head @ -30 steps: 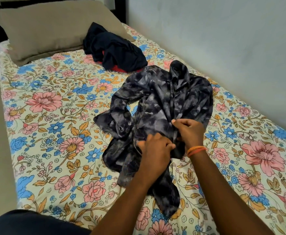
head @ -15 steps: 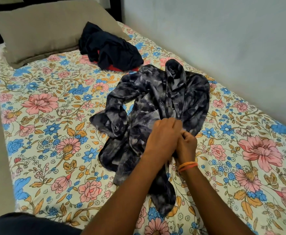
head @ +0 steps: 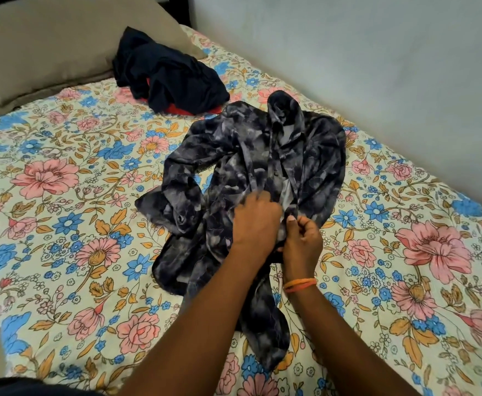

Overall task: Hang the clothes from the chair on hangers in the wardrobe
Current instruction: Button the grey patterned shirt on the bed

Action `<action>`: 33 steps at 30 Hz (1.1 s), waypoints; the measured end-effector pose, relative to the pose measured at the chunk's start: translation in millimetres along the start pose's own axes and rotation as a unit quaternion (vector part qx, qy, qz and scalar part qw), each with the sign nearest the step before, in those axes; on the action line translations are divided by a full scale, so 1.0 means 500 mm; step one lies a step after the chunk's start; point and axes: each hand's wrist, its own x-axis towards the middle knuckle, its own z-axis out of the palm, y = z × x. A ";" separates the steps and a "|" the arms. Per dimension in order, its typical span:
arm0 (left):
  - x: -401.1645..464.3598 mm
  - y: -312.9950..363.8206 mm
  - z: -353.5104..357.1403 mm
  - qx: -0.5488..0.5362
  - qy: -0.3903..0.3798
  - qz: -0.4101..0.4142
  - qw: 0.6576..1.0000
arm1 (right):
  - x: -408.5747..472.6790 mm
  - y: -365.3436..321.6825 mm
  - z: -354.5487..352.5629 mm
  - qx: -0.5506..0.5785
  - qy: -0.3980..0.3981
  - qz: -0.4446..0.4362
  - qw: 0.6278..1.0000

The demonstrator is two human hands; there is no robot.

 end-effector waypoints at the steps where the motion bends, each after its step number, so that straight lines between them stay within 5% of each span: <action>1: 0.005 -0.001 0.003 -0.022 -0.005 -0.031 0.999 | -0.001 0.002 0.002 -0.002 -0.005 -0.003 1.000; 10: 0.009 -0.027 0.022 -0.289 -0.041 -0.150 0.945 | -0.021 -0.005 0.009 -0.080 0.000 -0.083 0.993; 18: -0.065 -0.069 0.085 -0.476 0.024 -0.111 0.872 | -0.065 -0.007 -0.006 -0.064 -0.052 -0.094 0.992; 33: -0.119 -0.089 0.083 -0.535 0.021 -0.126 0.835 | -0.116 -0.024 -0.030 0.038 -0.097 -0.045 0.994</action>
